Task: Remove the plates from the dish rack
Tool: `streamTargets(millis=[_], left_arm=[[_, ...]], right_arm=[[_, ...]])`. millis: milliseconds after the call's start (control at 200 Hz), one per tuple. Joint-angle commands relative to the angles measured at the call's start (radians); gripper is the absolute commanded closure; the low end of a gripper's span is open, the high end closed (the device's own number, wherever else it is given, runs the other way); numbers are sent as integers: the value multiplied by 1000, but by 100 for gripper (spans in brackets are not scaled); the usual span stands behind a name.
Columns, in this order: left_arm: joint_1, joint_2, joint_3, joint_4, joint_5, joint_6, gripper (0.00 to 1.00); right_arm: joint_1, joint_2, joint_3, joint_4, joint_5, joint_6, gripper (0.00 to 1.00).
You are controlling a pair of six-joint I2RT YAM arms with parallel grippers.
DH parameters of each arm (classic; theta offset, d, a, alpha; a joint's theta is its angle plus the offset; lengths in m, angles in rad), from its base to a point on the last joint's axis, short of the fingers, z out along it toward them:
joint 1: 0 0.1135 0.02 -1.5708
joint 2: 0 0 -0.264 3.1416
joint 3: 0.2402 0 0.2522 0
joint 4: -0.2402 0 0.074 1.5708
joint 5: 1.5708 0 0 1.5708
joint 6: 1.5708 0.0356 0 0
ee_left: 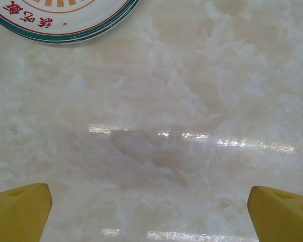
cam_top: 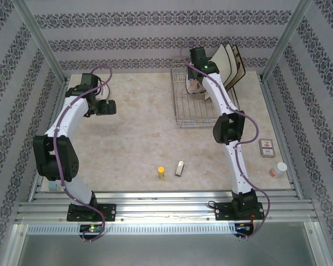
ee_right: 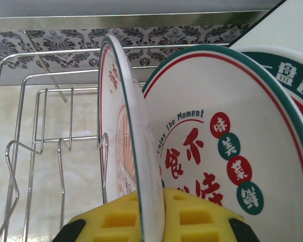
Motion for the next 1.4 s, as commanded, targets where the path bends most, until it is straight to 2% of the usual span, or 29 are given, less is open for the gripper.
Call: streamTargets(millis=[0, 50, 365, 719, 834, 929, 1054, 1159, 1264, 1349, 1394], left_arm=[[-10, 3, 11, -36, -27, 21, 0], [-10, 6, 11, -38, -30, 21, 0], [-10, 18, 19, -23, -24, 18, 0], [-13, 42, 49, -28, -47, 22, 0], [-14, 53, 45, -26, -44, 24, 0], [-16, 56, 46, -24, -41, 24, 0], [-23, 63, 63, -23, -24, 22, 0], [-29, 64, 79, -25, -22, 26, 0], [-32, 71, 92, -36, -28, 31, 0], [-33, 72, 92, -39, -28, 34, 0], [-34, 70, 92, -36, -29, 37, 0]], right_arm=[[23, -48, 19, 18, -33, 18, 97], [26, -64, 15, 15, -35, 17, 100], [33, -230, -43, -32, -23, -13, 100], [42, -531, -323, -26, 2, -76, 100], [44, -609, -412, -20, -40, -74, 100], [35, -672, -498, -1, -158, -41, 100], [-1, -771, -700, 115, -466, 59, 100], [-28, -862, -943, 347, -736, 168, 100], [-45, -913, -1163, 615, -953, 312, 100], [-52, -909, -1319, 889, -1079, 494, 100], [-47, -899, -1364, 969, -1101, 548, 100]])
